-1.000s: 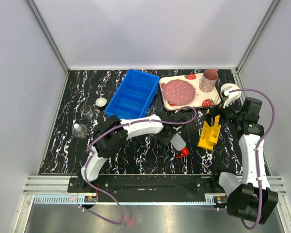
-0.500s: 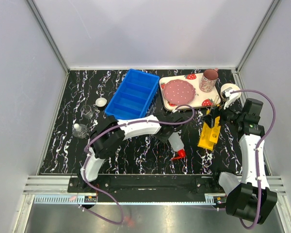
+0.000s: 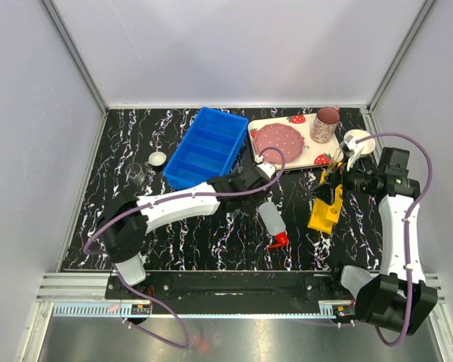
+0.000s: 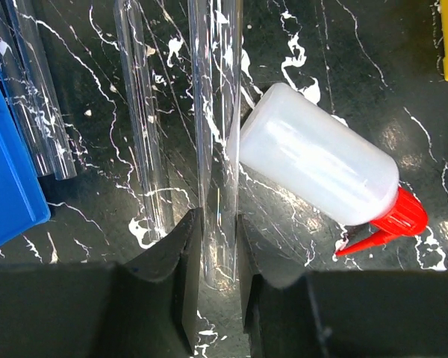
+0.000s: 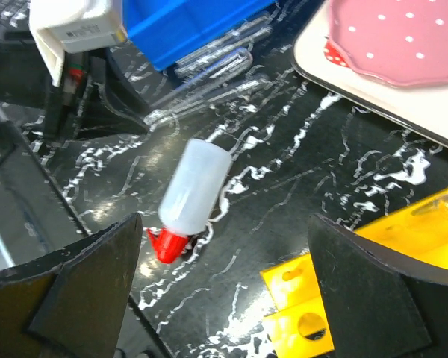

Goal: Organize the chemistry lab equipment

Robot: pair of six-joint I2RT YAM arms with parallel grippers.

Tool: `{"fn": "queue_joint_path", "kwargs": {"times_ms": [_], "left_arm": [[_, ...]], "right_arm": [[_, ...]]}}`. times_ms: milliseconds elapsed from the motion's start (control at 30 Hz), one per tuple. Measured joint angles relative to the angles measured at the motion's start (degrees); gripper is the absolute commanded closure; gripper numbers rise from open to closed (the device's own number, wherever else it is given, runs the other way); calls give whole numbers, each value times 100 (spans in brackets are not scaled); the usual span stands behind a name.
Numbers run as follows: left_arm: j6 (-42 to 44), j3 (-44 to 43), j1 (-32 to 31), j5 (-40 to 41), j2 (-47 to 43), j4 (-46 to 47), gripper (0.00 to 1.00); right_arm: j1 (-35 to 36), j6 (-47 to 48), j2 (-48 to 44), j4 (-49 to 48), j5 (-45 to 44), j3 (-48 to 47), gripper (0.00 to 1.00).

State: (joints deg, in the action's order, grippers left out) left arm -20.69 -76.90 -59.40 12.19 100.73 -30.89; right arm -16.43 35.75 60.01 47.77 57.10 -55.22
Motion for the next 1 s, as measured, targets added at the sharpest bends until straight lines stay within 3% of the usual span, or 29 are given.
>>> {"fn": "queue_joint_path", "kwargs": {"times_ms": [267, 500, 733, 1000], "left_arm": [[-90, 1220, -81, -225, -1080, 1257, 76], [-142, 1403, -511, -487, -1392, 2288, 76], [-186, 1401, -682, -592, -1392, 2503, 76], [-177, 1340, -723, -597, -1325, 2472, 76]], "right_arm": [[636, -835, 590, 531, 538, -752, 4], [1209, -2232, 1325, 254, 328, -839, 5], [1307, -3112, 1368, -15, 96, -977, 9], [1480, -3523, 1412, -50, -79, -1003, 22]]}}
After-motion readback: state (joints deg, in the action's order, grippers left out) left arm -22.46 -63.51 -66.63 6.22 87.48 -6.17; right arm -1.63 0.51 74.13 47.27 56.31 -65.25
